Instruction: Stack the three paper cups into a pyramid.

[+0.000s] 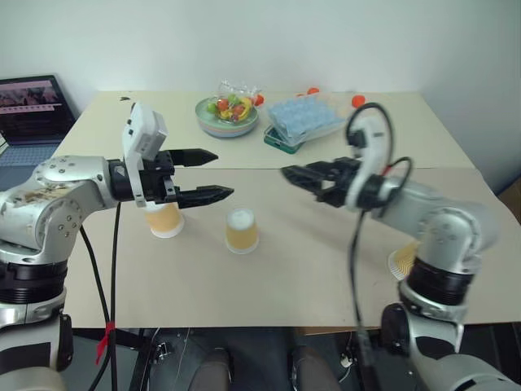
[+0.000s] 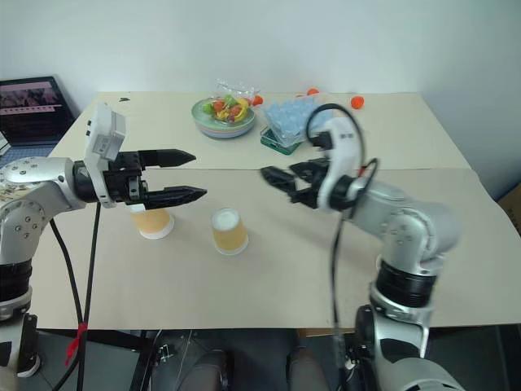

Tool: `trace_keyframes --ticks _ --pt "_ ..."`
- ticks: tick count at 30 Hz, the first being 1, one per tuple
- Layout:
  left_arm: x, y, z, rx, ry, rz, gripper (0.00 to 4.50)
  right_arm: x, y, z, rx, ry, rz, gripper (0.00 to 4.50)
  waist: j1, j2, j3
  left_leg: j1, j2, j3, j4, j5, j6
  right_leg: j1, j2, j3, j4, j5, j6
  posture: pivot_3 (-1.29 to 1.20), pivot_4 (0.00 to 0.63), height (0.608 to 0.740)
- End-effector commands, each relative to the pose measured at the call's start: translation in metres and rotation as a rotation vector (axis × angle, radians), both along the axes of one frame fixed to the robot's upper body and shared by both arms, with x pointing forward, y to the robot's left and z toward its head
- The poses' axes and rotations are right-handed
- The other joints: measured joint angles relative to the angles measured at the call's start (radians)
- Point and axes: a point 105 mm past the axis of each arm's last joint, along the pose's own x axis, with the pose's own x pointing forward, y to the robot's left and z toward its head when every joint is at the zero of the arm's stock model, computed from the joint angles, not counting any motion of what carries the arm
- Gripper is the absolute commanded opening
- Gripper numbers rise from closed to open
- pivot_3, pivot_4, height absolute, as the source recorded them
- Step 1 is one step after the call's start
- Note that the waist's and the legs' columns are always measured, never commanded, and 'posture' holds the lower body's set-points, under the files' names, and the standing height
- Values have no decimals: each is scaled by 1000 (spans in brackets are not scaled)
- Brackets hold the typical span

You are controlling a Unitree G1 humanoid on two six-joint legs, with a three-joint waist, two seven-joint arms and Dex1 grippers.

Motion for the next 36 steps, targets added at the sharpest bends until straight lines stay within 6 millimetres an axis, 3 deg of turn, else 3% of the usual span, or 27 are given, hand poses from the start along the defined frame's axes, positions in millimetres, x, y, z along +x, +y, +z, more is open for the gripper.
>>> trace_keyframes --ticks 1,7,12,17,21,27,33,36 --pt "-9 -13 7 7 -17 -96 4500 -24 -31 23 -140 -99 -74 4385 0 0 0 -2 0 0 0 0 0 -2 0 0 0 0 0 0 150 740" --pt "-6 -26 3 3 9 -180 4500 -58 -89 30 -426 -130 -237 4385 -5 0 0 -4 0 1 0 0 1 -5 0 2 1 0 0 0 150 740" --pt "-2 -32 2 0 20 -227 4500 -81 -111 15 -570 -96 -284 4385 0 0 0 -3 0 2 1 0 1 -3 1 2 0 0 0 0 150 740" --pt "1 -38 -1 -5 29 -267 4500 -113 -135 -18 -599 -15 -334 4385 17 -1 0 -3 0 1 2 0 1 0 0 0 -1 -1 1 0 150 740" --pt "7 -52 1 -22 17 -322 4500 -138 -150 -26 -450 -89 -400 4385 28 -1 0 0 -1 1 4 0 1 5 -1 1 -1 -1 1 0 150 740" --pt "10 -56 2 -17 13 -347 4500 -157 -170 -50 -327 -134 -554 4385 22 0 -1 7 0 2 2 0 1 11 0 1 -2 -5 9 0 150 740" --pt "11 -57 4 -28 12 -349 4500 -160 -169 -74 -263 -139 -614 4385 14 1 -1 8 0 2 1 0 1 11 0 2 -1 -5 9 0 150 740" --pt "11 -58 5 -16 6 -346 4500 -152 -170 -90 -232 -139 -643 4385 14 1 -1 10 1 2 1 0 1 12 0 2 -1 -6 9 0 150 740"
